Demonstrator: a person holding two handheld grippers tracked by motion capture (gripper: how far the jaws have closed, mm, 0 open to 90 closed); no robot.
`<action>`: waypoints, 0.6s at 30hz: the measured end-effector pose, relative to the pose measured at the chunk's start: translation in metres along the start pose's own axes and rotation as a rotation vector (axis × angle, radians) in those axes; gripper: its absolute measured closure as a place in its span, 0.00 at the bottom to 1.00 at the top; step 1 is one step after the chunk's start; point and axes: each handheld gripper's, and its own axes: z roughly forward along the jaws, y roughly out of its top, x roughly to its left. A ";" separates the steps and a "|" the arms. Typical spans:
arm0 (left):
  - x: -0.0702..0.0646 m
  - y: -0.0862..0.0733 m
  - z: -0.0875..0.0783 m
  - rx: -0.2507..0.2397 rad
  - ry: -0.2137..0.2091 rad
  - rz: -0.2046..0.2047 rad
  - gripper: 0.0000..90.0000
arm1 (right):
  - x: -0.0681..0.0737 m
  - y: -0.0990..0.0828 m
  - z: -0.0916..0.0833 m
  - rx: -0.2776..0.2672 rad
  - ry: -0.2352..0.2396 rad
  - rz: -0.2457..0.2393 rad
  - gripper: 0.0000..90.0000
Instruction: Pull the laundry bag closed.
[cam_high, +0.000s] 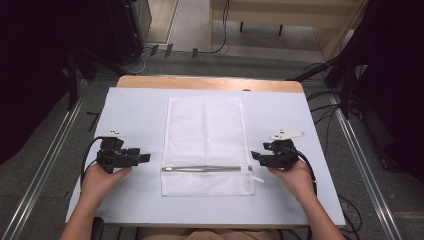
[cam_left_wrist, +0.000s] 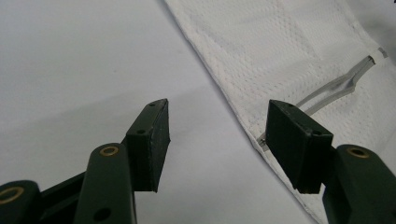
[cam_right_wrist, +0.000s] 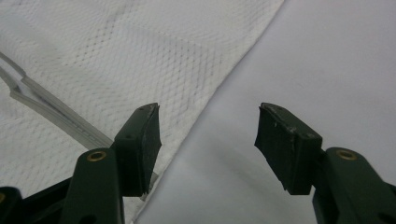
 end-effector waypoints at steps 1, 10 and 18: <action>0.000 0.000 0.000 0.000 0.000 0.000 0.45 | 0.001 0.000 0.000 0.002 0.004 -0.003 0.46; 0.000 0.000 0.000 0.003 -0.002 0.003 0.45 | 0.010 0.002 0.000 0.000 0.017 -0.027 0.48; 0.000 0.000 0.000 0.007 -0.005 0.008 0.45 | 0.020 0.004 0.001 -0.003 0.049 -0.052 0.48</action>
